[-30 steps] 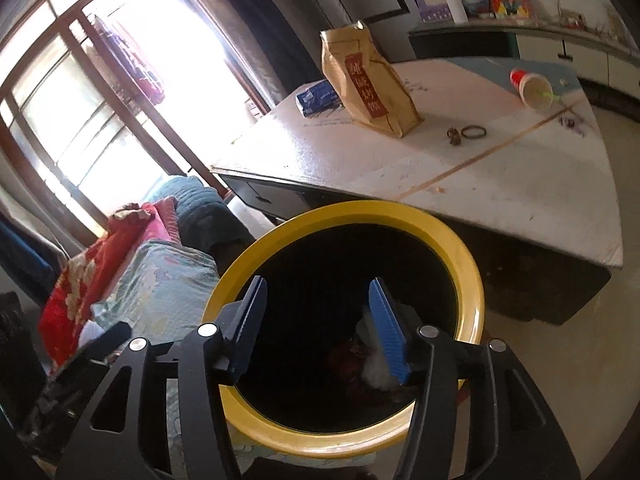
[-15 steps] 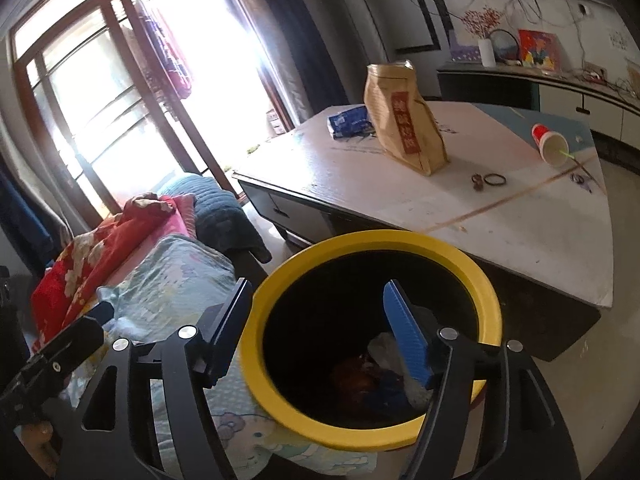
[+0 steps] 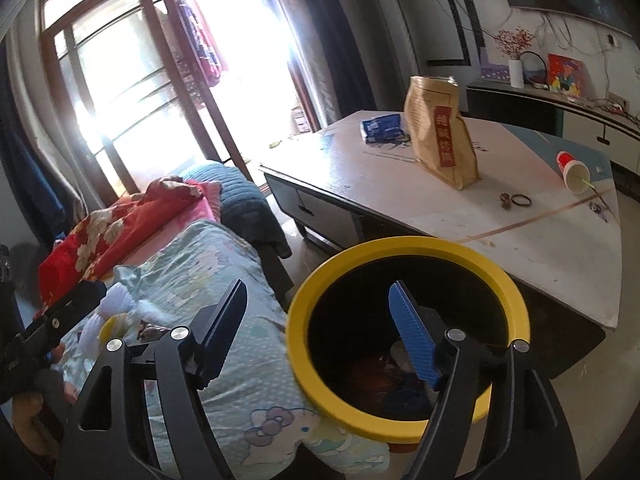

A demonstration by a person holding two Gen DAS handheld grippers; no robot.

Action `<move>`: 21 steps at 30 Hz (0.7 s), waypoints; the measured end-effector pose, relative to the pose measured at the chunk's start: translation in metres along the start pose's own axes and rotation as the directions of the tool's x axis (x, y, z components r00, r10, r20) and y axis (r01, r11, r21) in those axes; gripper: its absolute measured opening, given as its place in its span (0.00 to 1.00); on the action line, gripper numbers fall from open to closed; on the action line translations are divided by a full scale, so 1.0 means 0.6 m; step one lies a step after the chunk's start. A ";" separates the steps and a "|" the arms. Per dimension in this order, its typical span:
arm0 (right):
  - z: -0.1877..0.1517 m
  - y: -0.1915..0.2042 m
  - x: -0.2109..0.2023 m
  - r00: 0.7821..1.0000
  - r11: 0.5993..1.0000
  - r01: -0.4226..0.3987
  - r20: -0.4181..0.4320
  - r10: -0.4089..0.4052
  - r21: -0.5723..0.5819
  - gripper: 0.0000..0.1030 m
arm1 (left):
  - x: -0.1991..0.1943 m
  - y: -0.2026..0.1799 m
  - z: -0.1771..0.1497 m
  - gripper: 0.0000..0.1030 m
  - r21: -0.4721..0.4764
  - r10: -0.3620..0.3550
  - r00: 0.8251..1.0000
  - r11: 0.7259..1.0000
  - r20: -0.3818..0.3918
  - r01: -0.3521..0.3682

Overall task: Collect trash
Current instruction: 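Move both open tools back to the bed toward the remaining wrappers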

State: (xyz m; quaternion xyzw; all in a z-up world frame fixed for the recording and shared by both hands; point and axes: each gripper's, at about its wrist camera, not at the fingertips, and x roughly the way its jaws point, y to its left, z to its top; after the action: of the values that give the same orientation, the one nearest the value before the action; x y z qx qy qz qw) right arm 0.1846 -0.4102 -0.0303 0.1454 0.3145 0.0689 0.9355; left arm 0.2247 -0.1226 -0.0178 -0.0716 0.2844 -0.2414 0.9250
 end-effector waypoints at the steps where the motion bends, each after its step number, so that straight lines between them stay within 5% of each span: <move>1: -0.001 0.007 0.001 1.000 1.000 -0.007 -0.002 0.007 -0.006 0.69 | -0.003 0.006 0.001 0.89 -0.007 0.005 1.000 1.000 0.005 -0.005; 21: -0.029 0.164 0.004 0.988 0.975 -0.152 -0.059 0.144 -0.164 0.71 | -0.096 0.110 0.002 0.89 -0.120 0.112 0.989 0.988 0.093 -0.101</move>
State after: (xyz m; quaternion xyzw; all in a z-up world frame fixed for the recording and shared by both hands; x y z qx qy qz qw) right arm 0.1724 -0.3125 -0.0138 0.0873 0.3178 0.1681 0.9291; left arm 0.2106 -0.0370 -0.0062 -0.1213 0.2549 -0.1711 0.9439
